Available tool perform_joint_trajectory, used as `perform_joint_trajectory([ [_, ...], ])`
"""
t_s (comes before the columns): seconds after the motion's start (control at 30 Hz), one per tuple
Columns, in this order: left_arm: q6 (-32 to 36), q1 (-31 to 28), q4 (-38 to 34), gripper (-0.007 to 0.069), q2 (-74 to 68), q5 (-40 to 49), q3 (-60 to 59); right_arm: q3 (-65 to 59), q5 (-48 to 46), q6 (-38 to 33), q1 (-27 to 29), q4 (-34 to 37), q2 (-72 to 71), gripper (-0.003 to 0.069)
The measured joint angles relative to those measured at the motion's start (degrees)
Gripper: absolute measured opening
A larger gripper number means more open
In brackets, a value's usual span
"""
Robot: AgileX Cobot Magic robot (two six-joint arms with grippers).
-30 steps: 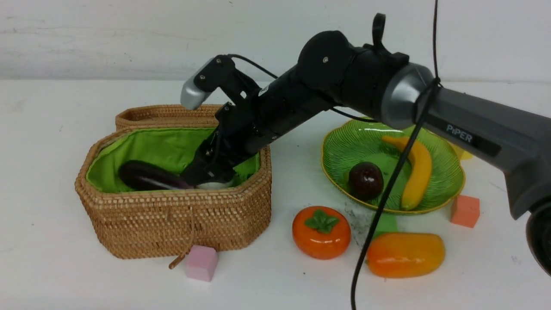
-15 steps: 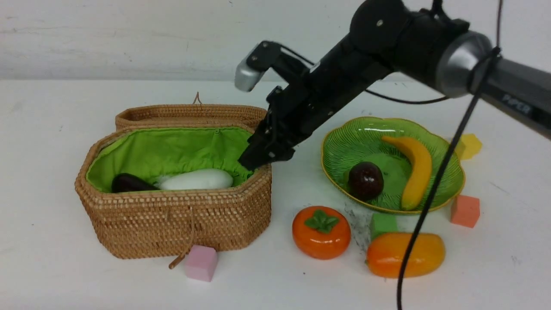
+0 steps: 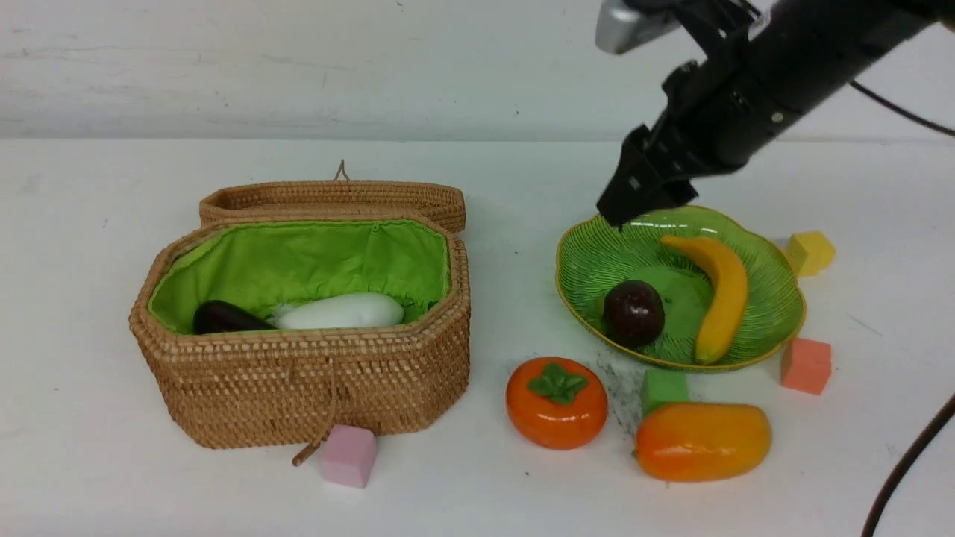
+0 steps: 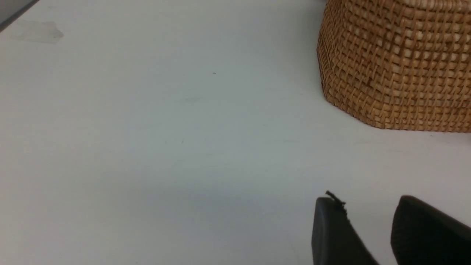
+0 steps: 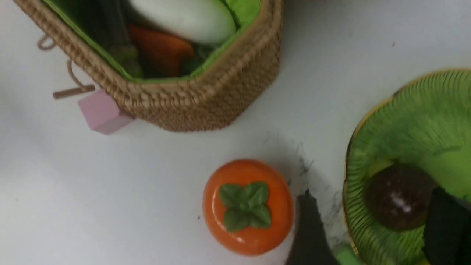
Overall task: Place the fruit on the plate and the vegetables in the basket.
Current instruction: Grab a tomato with your right arm and place it on the plate on the right.
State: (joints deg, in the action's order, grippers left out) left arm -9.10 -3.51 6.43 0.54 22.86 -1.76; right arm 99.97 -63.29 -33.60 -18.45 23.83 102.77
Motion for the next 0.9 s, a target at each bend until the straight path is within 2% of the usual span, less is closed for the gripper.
perform_joint_trajectory([
  [0.17,0.0,0.0,0.0,0.0238,0.0,0.0,0.0,-11.1,4.3,2.2,-1.3,0.9,1.8,0.0524],
  [0.23,0.0,0.0,0.0,0.0238,0.0,0.0,0.0,-13.2,7.0,6.9,-1.1,1.1,4.5,0.0587],
  [0.33,0.0,0.0,0.0,0.0238,0.0,0.0,0.0,-13.4,8.8,10.9,-0.2,2.4,6.5,0.0616],
  [0.47,0.0,0.0,0.0,0.0238,0.0,0.0,0.0,-13.4,8.8,12.1,-0.1,4.7,7.9,0.061],
  [0.63,0.0,0.0,0.0,0.0239,0.0,0.0,0.0,-13.4,8.0,12.5,-0.2,5.2,10.6,0.0566],
  [0.9,0.0,0.0,0.0,0.0238,0.0,0.0,0.0,-13.4,8.0,11.0,-0.2,8.8,13.0,0.0556],
])
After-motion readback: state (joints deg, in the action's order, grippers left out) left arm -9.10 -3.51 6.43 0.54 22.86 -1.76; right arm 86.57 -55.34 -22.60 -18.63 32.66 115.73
